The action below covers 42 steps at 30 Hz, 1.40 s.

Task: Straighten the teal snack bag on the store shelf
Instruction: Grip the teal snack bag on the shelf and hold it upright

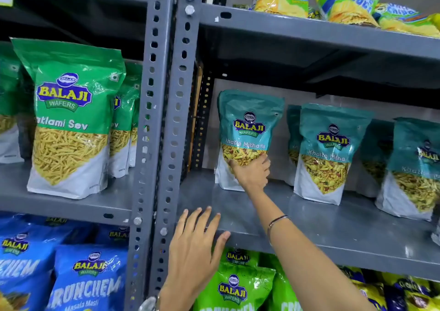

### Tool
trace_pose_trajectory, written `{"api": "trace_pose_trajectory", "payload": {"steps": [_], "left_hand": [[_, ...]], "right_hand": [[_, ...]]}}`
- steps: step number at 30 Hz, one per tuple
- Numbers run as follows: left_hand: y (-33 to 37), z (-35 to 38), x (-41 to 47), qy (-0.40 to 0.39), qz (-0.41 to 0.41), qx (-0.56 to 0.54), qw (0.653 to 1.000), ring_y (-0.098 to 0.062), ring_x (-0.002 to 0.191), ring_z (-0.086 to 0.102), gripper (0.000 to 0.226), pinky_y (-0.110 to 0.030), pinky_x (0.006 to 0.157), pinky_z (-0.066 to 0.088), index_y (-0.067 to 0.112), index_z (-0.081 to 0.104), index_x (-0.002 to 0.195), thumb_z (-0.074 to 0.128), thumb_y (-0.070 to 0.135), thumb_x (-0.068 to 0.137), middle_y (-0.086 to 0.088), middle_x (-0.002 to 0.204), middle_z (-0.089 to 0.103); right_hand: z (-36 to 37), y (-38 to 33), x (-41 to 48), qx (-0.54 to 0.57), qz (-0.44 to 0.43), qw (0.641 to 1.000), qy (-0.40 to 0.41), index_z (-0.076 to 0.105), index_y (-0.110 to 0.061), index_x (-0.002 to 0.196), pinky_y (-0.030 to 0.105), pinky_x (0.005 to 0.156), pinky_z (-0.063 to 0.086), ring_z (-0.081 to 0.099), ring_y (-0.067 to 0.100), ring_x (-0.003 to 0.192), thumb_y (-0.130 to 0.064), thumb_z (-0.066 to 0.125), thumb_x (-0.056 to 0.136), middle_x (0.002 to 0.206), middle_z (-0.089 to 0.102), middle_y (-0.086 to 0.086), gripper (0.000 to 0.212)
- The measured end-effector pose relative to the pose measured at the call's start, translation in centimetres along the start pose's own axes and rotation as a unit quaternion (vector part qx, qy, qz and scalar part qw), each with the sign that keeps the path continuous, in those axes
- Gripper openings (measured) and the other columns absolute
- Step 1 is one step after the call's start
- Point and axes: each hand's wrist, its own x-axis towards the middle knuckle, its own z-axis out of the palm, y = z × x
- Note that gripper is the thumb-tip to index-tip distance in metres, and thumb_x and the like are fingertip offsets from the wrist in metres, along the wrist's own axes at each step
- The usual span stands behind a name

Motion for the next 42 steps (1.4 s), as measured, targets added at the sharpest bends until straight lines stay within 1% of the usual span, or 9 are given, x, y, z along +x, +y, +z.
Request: {"api": "trace_pose_trajectory", "payload": {"steps": [3, 6, 8, 12, 18, 26, 31, 36, 42], "left_hand": [[-0.4, 0.4, -0.2, 0.038, 0.016, 0.008, 0.999, -0.029, 0.105, 0.062, 0.057, -0.043, 0.101, 0.033, 0.014, 0.071, 0.11, 0.025, 0.046, 0.1, -0.007, 0.113, 0.069], [-1.0, 1.1, -0.3, 0.067, 0.048, 0.023, 0.996, -0.027, 0.101, 0.064, 0.056, -0.042, 0.098, 0.035, 0.014, 0.072, 0.108, 0.027, 0.046, 0.099, -0.006, 0.11, 0.07], [-1.3, 1.1, -0.3, 0.094, 0.058, 0.032, 0.993, -0.026, 0.099, 0.065, 0.057, -0.041, 0.096, 0.036, 0.014, 0.072, 0.106, 0.026, 0.047, 0.1, -0.005, 0.108, 0.07], [-1.3, 1.2, -0.2, 0.108, 0.062, 0.031, 0.992, -0.025, 0.098, 0.066, 0.058, -0.039, 0.093, 0.037, 0.015, 0.073, 0.105, 0.025, 0.047, 0.1, -0.004, 0.108, 0.071], [-1.4, 1.3, -0.2, 0.118, 0.065, 0.032, 0.99, -0.025, 0.098, 0.066, 0.054, -0.038, 0.093, 0.038, 0.016, 0.073, 0.105, 0.029, 0.047, 0.099, -0.003, 0.108, 0.071], [-1.2, 1.1, -0.4, 0.108, 0.058, 0.026, 0.992, -0.026, 0.1, 0.064, 0.05, -0.038, 0.095, 0.037, 0.015, 0.072, 0.106, 0.033, 0.046, 0.098, -0.004, 0.109, 0.07], [-0.8, 0.6, -0.3, 0.102, 0.055, 0.023, 0.993, -0.026, 0.1, 0.064, 0.044, -0.039, 0.094, 0.038, 0.014, 0.072, 0.105, 0.041, 0.043, 0.094, -0.005, 0.108, 0.07], [-0.6, 0.3, -0.3, 0.081, 0.045, 0.016, 0.996, -0.027, 0.101, 0.063, 0.045, -0.039, 0.094, 0.037, 0.012, 0.071, 0.106, 0.04, 0.043, 0.094, -0.007, 0.108, 0.07], [-0.4, -0.1, -0.3, 0.057, 0.031, 0.01, 0.998, -0.029, 0.101, 0.063, 0.052, -0.041, 0.094, 0.036, 0.01, 0.07, 0.106, 0.032, 0.044, 0.097, -0.009, 0.108, 0.069]], "right_hand": [[1.2, -0.4, -0.2, 0.016, 0.028, 0.999, 0.006, 0.003, -0.002, 0.15, 0.05, 0.11, 0.029, 0.021, 0.037, 0.141, -0.057, 0.075, 0.069, 0.153, 0.018, 0.02, 0.122], [2.4, -0.4, -0.1, 0.007, 0.019, 0.999, 0.025, 0.003, 0.0, 0.15, 0.05, 0.108, 0.03, 0.022, 0.036, 0.14, -0.059, 0.077, 0.066, 0.151, 0.021, 0.021, 0.127], [2.7, -0.2, 0.1, -0.015, 0.016, 0.999, 0.039, 0.004, 0.0, 0.15, 0.054, 0.108, 0.032, 0.022, 0.037, 0.139, -0.057, 0.079, 0.064, 0.151, 0.021, 0.02, 0.127], [3.3, 0.1, 0.1, -0.042, 0.013, 0.998, 0.043, 0.002, -0.003, 0.149, 0.058, 0.105, 0.035, 0.023, 0.039, 0.139, -0.053, 0.084, 0.06, 0.15, 0.02, 0.019, 0.13], [3.0, 0.0, 0.1, -0.037, 0.01, 0.998, 0.048, 0.006, -0.004, 0.148, 0.055, 0.103, 0.038, 0.028, 0.039, 0.136, -0.05, 0.086, 0.059, 0.145, 0.027, 0.019, 0.128], [1.6, 0.0, -1.6, -0.033, 0.003, 0.998, 0.048, 0.007, -0.003, 0.148, 0.051, 0.099, 0.042, 0.035, 0.038, 0.13, -0.049, 0.087, 0.058, 0.138, 0.033, 0.019, 0.129], [0.0, 0.0, -3.5, -0.049, 0.0, 0.998, 0.044, 0.006, -0.004, 0.149, 0.048, 0.096, 0.044, 0.037, 0.037, 0.127, -0.053, 0.085, 0.057, 0.136, 0.035, 0.017, 0.131], [-1.7, 0.1, -6.0, -0.073, -0.001, 0.996, 0.054, 0.008, -0.006, 0.149, 0.045, 0.092, 0.046, 0.041, 0.036, 0.123, -0.06, 0.083, 0.055, 0.134, 0.037, 0.016, 0.132], [-3.6, 0.1, -8.5, -0.09, -0.005, 0.994, 0.061, 0.012, -0.006, 0.148, 0.044, 0.09, 0.047, 0.042, 0.036, 0.122, -0.064, 0.081, 0.054, 0.134, 0.038, 0.016, 0.13]]}}
